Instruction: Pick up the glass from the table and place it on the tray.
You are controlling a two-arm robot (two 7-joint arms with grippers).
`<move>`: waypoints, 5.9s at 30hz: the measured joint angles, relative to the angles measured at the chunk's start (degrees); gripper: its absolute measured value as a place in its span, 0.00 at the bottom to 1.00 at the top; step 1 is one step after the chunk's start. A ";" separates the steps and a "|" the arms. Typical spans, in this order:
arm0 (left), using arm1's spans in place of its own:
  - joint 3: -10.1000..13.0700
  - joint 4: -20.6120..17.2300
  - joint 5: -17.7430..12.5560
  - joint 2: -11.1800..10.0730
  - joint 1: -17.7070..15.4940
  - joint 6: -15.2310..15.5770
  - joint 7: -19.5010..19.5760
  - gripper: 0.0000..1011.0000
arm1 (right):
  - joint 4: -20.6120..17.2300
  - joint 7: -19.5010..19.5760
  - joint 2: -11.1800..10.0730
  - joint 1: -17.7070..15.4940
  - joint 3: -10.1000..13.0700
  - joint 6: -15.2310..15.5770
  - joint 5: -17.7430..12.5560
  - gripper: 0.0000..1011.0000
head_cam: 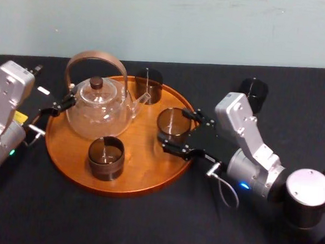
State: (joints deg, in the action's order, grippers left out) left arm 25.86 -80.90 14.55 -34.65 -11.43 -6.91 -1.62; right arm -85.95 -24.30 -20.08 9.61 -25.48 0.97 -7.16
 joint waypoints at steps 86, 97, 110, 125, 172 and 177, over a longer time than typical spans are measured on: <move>0.00 0.00 0.00 0.00 0.00 0.00 0.00 1.00 | 6.91 -1.62 3.62 2.57 -5.60 0.31 3.09 0.99; 0.00 0.00 0.00 0.00 0.00 0.00 0.00 1.00 | 4.94 -1.45 2.42 1.24 -5.18 0.95 2.64 0.99; 0.00 0.00 0.00 0.00 0.00 0.00 0.00 1.00 | 3.71 -1.43 1.33 -0.44 -4.50 0.79 1.77 0.99; 0.00 0.00 0.00 0.00 0.00 0.00 0.00 1.00 | 0.86 -1.05 -0.68 -3.36 -2.76 -0.09 0.37 0.99; 0.00 0.00 0.00 0.00 0.00 0.00 0.00 1.00 | 6.18 7.10 -2.81 -4.58 14.75 0.38 -2.72 0.99; 0.00 0.00 0.00 0.00 0.00 0.00 0.00 1.00 | 8.55 6.79 -2.06 -2.42 15.23 0.78 -3.02 0.99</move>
State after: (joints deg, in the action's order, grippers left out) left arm 25.86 -80.90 14.55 -34.65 -11.43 -6.91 -1.62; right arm -77.40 -17.52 -22.14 7.19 -10.25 1.75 -10.18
